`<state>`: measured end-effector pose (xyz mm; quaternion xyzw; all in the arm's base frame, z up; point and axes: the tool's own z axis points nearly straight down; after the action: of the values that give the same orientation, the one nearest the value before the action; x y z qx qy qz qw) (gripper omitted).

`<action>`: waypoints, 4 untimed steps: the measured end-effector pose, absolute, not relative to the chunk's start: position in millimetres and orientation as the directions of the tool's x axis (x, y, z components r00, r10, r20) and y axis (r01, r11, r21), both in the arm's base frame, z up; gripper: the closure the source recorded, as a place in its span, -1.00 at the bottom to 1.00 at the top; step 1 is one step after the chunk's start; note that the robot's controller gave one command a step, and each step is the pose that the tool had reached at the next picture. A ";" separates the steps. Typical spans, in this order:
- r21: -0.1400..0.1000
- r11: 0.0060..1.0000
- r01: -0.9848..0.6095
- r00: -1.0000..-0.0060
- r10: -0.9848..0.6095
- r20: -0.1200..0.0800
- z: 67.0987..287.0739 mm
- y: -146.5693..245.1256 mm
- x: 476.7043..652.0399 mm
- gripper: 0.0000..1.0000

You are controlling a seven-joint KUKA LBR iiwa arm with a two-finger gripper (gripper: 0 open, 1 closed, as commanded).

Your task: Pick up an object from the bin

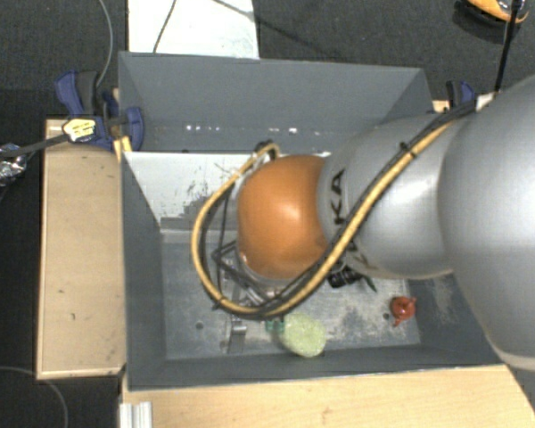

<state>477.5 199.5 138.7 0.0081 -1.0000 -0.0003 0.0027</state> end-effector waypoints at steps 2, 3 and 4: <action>-0.002 0.996 0.092 -0.996 0.092 0.005 88.8 115.0 494.3 -1.00; 0.004 1.000 0.019 -1.000 0.019 -0.003 91.2 77.7 497.6 -1.00; -0.001 1.000 -0.017 -1.000 -0.017 0.002 74.4 53.0 494.2 -1.00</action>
Offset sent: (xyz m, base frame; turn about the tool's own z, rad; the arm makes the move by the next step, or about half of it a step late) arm 0.0130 -0.0766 -0.0381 0.1172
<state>494.2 53.0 74.4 0.0086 -1.0000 0.0006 0.0010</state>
